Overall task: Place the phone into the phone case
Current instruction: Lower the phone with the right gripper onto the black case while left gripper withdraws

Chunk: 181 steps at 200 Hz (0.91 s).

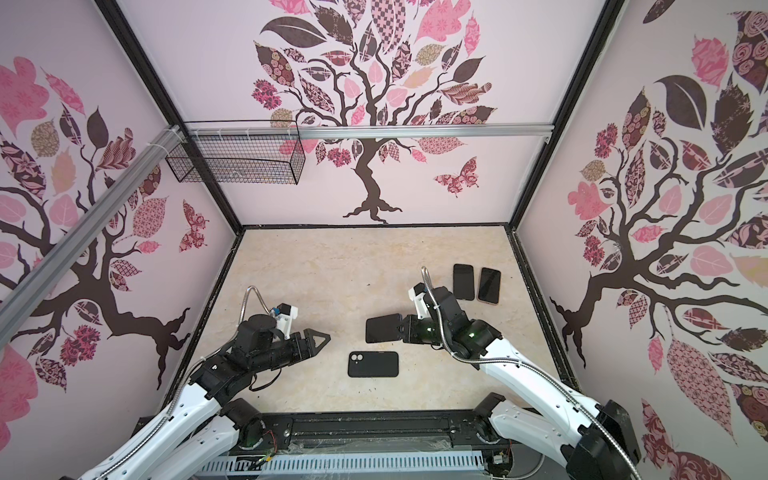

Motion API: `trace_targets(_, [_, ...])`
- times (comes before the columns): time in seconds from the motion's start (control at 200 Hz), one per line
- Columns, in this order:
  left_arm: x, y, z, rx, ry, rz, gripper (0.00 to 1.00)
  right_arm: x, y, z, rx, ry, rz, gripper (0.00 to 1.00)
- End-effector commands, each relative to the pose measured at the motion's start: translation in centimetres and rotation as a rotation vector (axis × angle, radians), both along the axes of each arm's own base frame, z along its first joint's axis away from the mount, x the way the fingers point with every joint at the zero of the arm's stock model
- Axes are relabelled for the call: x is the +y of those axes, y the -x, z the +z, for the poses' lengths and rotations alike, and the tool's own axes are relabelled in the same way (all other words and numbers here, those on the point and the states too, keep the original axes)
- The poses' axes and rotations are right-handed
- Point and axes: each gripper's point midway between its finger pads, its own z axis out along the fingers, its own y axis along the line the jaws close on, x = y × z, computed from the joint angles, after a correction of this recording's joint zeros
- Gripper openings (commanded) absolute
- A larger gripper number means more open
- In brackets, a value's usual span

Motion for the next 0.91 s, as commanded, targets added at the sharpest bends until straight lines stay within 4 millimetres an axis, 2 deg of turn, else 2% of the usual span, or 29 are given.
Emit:
trace_targets(0.0, [0.1, 0.8, -2.7, 0.039, -0.098, -0.023, 0.8, 0.2, 1.4, 0.7, -0.001, -0.038, 0.061, 0.0])
trace_targets(0.11, [-0.5, 1.4, -4.1, 0.078, -0.135, -0.052, 0.8, 0.5, 2.4, -0.2, 0.04, -0.069, 0.087, 0.0])
trace_targets(0.235, [-0.9, 1.7, -5.5, 0.126, -0.154, -0.073, 0.76, 0.8, 3.3, -1.4, 0.094, -0.106, 0.109, 0.0])
trace_targets(0.375, [-1.9, 1.9, -6.0, 0.15, -0.13, -0.103, 0.71, 1.0, 4.0, -2.5, 0.134, -0.136, 0.117, 0.0])
trace_targets(0.55, [-2.2, 2.4, -7.0, 0.176, -0.133, -0.118, 0.69, 1.0, 4.0, -3.6, 0.151, -0.143, 0.103, 0.0])
trace_targets(0.9, [-3.5, 2.9, -8.8, 0.217, -0.086, -0.161, 0.54, 1.4, 3.3, -4.5, 0.165, -0.172, 0.07, 0.0])
